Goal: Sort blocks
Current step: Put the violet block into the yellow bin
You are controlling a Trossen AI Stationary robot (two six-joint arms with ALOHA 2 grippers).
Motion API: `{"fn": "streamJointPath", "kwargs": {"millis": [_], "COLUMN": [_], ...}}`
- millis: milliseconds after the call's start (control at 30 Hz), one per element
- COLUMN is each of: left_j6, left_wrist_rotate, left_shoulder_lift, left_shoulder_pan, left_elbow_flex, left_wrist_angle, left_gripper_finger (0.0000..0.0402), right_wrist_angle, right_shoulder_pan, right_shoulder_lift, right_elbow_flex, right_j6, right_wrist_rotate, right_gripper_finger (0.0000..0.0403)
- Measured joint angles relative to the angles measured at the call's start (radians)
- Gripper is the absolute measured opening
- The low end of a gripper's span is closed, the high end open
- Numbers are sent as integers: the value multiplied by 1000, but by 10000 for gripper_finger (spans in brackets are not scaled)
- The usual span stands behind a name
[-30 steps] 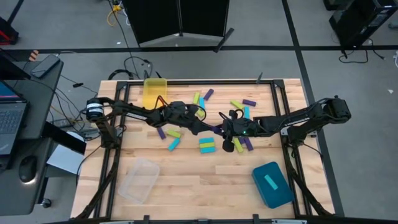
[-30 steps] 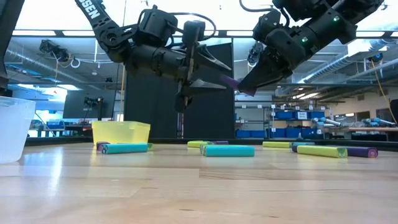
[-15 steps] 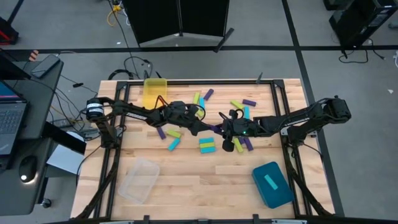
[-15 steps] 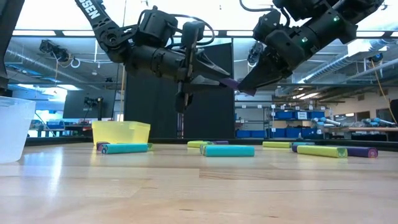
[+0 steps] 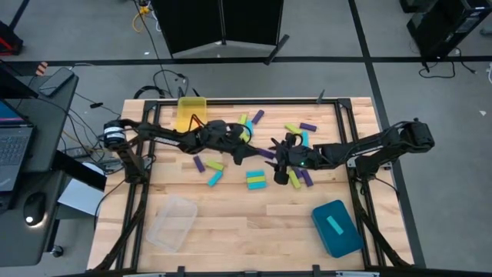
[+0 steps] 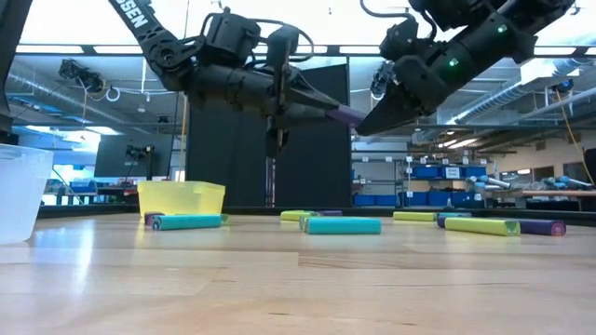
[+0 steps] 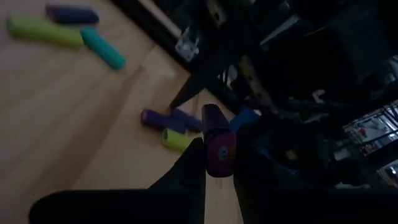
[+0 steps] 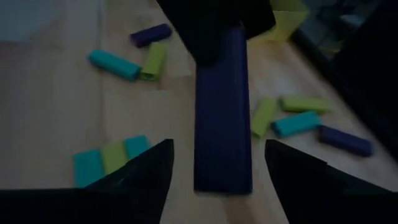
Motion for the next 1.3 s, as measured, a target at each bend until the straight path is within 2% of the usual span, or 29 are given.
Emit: {"fn": "streamJointPath", "kwargs": {"millis": [267,467,633,767,900,1067,1167,1300], "left_j6": [107,223,265,276,219,110,89,98], "left_wrist_rotate": [-43,-180,-315,-412,-422,-433,-488,-557], "left_shoulder_lift": [-124,-277,-399,-471,-537,-607,-627,-630], "left_shoulder_pan": [87,156,210,255,314,389,420,449], "left_elbow_flex": [-26,-40,-42,-66,-183,-349,-420,-452], "left_wrist_angle": [-118,-353,-623,-744,-679,-488,-433,-430], "left_gripper_finger": [60,60,60,60,60,60,60,60], "right_wrist_angle": [-95,-149,-174,-179,-182,-197,-194,-195], "right_shoulder_pan": [0,0,0,1,2,8,10,10], "right_shoulder_lift": [-102,-149,-145,-121,-103,-104,-104,-104], "right_elbow_flex": [0,0,0,0,0,0,0,0], "right_j6": [-4,22,50,55,75,78,78,86], "right_wrist_rotate": [67,81,81,81,80,80,79,79], "right_gripper_finger": [261,251,247,247,247,243,242,242]}}
